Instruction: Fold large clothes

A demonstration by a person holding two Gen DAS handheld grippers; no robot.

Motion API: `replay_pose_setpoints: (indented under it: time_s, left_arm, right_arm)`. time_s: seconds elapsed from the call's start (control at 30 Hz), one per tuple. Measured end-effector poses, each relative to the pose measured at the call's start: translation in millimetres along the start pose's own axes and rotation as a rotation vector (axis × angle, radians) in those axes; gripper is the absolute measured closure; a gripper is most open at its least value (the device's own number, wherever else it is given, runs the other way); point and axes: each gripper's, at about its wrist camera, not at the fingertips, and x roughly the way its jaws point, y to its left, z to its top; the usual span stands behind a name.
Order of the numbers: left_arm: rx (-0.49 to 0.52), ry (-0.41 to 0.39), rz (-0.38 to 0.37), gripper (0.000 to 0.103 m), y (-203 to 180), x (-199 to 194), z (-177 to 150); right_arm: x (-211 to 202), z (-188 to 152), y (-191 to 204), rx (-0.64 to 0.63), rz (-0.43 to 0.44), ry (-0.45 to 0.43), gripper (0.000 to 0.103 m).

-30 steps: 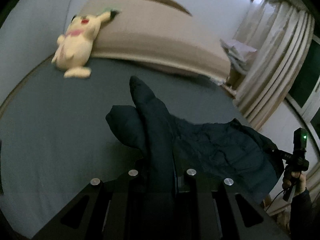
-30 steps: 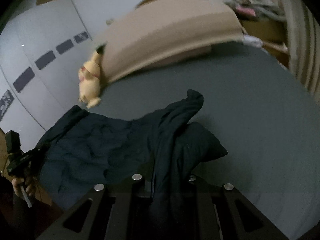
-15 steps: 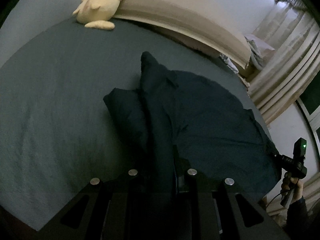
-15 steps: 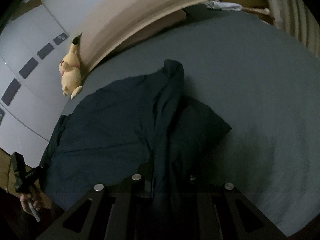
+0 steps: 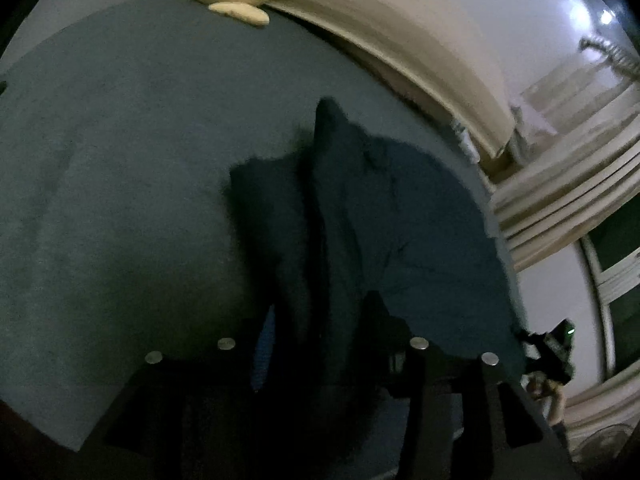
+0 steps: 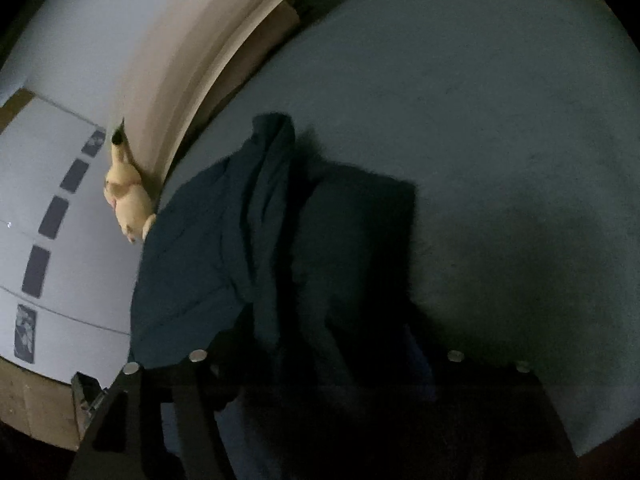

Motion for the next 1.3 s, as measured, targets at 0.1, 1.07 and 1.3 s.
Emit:
replay_pose_setpoints:
  time_s: [0.1, 1.07, 1.3]
  left_arm:
    - [-0.004, -0.088, 0.047, 0.048, 0.8, -31.2, 11.2]
    - [0.377, -0.015, 0.544, 0.034, -158.7, 174.6, 91.6]
    - [0.395, -0.004, 0.573, 0.026, -155.0, 194.7, 100.4]
  right_arm:
    - [-27.5, 7.4, -4.1, 0.016, -0.054, -0.057, 0.028]
    - [148.9, 49.0, 207.9, -0.600, -0.519, -0.051, 0.011]
    - [163.9, 64.2, 194.2, -0.558, -0.521, -0.014, 0.000]
